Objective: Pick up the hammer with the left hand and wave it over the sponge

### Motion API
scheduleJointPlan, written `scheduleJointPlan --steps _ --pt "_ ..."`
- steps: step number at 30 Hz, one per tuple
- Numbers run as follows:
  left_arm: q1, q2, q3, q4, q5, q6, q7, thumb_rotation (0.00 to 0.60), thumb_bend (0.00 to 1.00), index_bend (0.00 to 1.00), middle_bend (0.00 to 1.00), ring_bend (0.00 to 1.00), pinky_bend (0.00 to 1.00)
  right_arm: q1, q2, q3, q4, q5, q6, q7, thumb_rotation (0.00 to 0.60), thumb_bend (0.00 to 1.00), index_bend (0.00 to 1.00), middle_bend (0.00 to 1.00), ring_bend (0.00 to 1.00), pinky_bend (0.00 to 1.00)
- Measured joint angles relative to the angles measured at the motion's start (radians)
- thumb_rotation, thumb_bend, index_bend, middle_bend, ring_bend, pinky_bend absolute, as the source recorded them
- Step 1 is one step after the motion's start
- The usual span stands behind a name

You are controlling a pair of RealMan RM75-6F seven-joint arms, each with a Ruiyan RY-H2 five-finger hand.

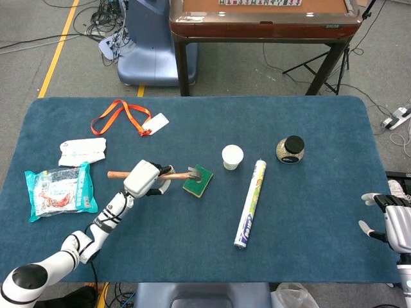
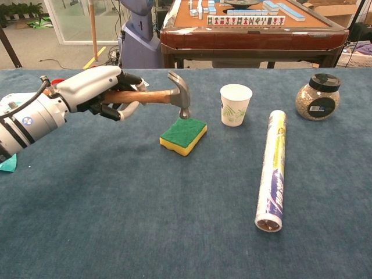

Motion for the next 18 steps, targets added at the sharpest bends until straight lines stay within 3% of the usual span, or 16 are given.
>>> scheduleJointPlan --steps 18 --pt "-0.009 -0.069 0.044 0.112 0.008 -0.056 0.046 0.6 0.57 0.73 0.78 0.68 0.75 0.0 0.003 0.001 0.001 0.004 -0.002 0.008 0.6 0.17 0.36 0.41 0.31 0.33"
